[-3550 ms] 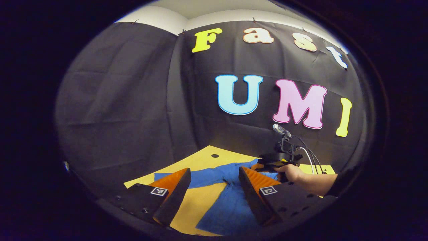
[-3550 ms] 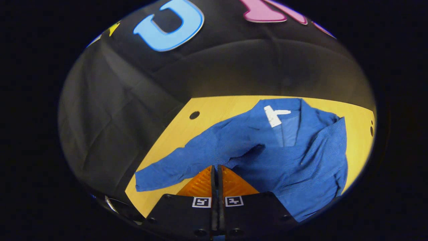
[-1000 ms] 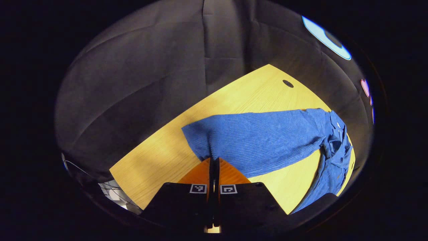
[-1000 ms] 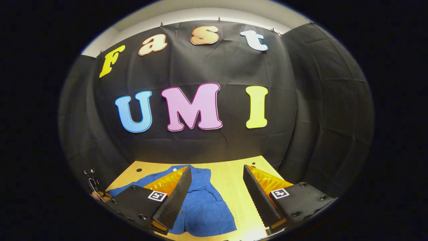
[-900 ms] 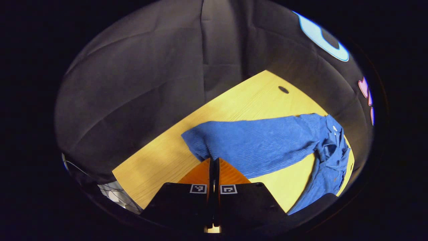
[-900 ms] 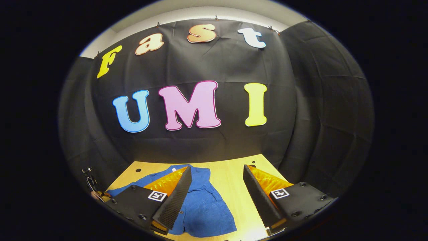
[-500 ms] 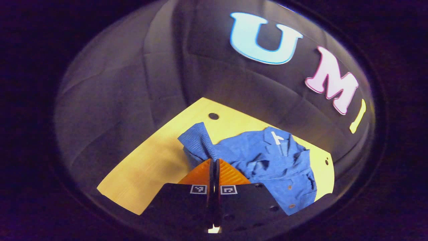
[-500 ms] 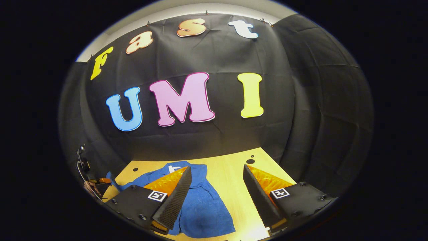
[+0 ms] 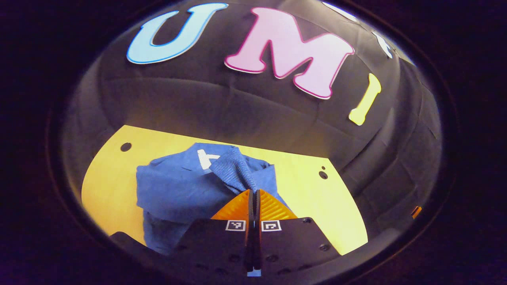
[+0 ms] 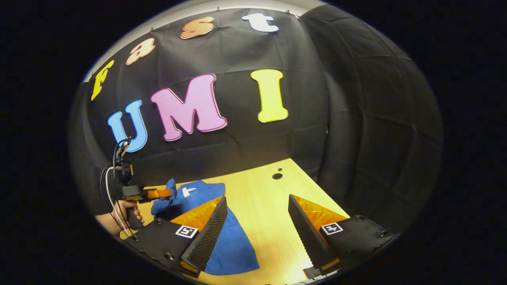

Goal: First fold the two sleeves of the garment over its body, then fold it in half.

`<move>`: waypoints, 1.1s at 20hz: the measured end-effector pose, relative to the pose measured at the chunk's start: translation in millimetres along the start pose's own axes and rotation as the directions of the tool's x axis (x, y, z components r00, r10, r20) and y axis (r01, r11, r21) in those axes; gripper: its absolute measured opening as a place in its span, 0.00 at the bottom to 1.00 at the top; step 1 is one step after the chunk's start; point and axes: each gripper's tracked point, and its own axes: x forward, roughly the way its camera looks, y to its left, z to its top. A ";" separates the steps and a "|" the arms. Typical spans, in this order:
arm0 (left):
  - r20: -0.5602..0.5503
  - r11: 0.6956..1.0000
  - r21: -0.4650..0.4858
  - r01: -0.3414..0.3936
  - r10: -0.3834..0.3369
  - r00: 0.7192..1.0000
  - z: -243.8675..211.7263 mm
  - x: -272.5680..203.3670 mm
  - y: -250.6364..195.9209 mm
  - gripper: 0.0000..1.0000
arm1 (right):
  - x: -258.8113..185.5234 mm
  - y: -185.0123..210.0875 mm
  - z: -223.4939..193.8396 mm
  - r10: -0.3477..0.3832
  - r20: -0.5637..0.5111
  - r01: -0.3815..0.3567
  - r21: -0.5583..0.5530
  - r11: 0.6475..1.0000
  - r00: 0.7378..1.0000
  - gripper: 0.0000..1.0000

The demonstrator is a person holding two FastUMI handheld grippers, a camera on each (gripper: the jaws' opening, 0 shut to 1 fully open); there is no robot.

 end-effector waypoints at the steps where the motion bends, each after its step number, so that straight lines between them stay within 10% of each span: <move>1: -0.008 1.000 0.018 0.002 -0.002 1.000 -0.6 15.9 -16.8 0.00 | -4.0 -11.9 -4.9 -0.020 -0.013 0.020 0.015 1.000 1.000 0.97; 3: -0.038 0.999 0.022 0.042 -0.041 0.998 -6.8 44.9 -56.2 0.04 | -13.9 -36.7 -12.7 -0.058 -0.029 0.059 0.045 0.997 0.998 0.97; 8: 0.000 0.993 0.014 0.115 -0.115 0.993 -11.0 52.2 -108.1 0.85 | -16.3 -58.3 -37.8 -0.093 -0.073 0.099 0.081 0.992 0.993 0.97; 15: 0.112 0.982 0.168 0.082 -0.102 0.988 -43.5 -79.5 -66.5 0.84 | 5.1 -11.7 -104.0 -0.001 -0.170 -0.006 -0.040 0.999 0.985 0.97; 22: 0.028 0.987 0.123 -0.103 0.100 0.995 -145.9 -202.1 56.5 0.85 | 26.6 44.1 -179.8 0.078 -0.339 -0.110 -0.076 0.991 0.937 0.97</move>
